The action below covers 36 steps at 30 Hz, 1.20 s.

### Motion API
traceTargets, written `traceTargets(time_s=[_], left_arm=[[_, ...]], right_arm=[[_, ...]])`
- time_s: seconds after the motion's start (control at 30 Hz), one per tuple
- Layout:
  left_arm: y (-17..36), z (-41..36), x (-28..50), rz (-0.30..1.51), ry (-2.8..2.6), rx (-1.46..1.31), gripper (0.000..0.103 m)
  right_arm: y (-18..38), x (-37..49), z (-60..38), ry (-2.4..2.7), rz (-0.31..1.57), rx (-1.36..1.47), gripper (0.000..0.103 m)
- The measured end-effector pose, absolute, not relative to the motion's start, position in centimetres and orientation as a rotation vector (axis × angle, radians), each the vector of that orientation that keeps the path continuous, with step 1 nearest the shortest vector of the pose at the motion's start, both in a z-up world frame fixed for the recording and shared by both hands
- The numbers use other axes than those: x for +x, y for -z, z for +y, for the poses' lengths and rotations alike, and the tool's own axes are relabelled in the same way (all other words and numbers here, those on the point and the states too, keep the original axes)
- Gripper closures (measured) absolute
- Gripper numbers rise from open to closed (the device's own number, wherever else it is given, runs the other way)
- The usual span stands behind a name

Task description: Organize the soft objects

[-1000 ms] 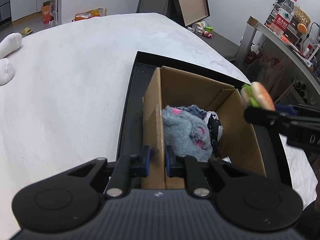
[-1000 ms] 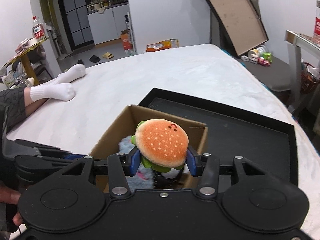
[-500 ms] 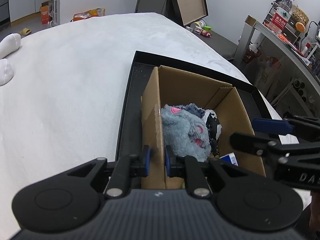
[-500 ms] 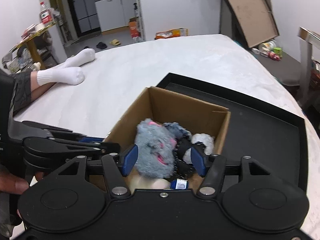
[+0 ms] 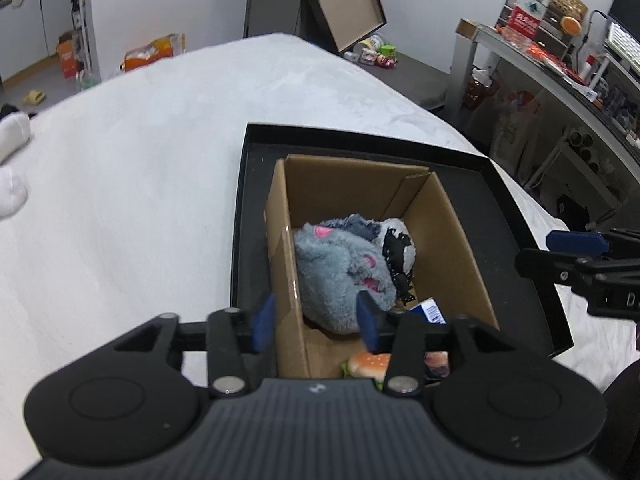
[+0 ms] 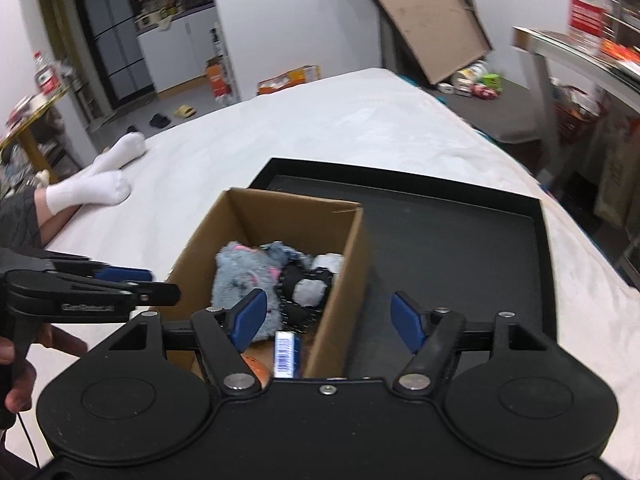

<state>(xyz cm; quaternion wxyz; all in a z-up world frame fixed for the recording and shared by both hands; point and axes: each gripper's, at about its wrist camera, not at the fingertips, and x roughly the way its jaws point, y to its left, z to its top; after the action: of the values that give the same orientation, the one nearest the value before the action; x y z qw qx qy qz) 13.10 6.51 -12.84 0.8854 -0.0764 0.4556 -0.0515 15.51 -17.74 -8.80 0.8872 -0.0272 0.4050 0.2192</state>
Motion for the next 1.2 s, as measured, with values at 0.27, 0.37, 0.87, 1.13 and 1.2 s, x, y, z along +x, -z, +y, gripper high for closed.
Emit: traceTargets(time_s=[0.27, 0.37, 0.87, 1.13, 1.2], left_arm=[[9.7, 6.1, 11.7, 0.908, 0.15, -0.121, 0.039], [8.4, 6.2, 10.8, 0.884, 0.166, -0.128, 0.032], [3.6, 6.1, 8.1, 0.897, 0.162, -0.127, 0.0], [0.7, 5.8, 6.2, 0.835, 0.143, -0.105, 0.0], [0.0, 5.7, 5.7, 0.817, 0.144, -0.111, 0.0]], right_arm=[[7.0, 14.4, -21.0, -0.362, 0.821, 0.02, 0.022], [6.0, 13.9, -21.8, -0.342, 0.805, 0.045, 0.013], [1.6, 9.9, -25.2, -0.28, 0.753, 0.085, 0.0], [-0.1, 7.7, -27.1, -0.251, 0.722, 0.097, 0.0], [-0.3, 7.3, -27.5, -0.249, 0.718, 0.103, 0.0]])
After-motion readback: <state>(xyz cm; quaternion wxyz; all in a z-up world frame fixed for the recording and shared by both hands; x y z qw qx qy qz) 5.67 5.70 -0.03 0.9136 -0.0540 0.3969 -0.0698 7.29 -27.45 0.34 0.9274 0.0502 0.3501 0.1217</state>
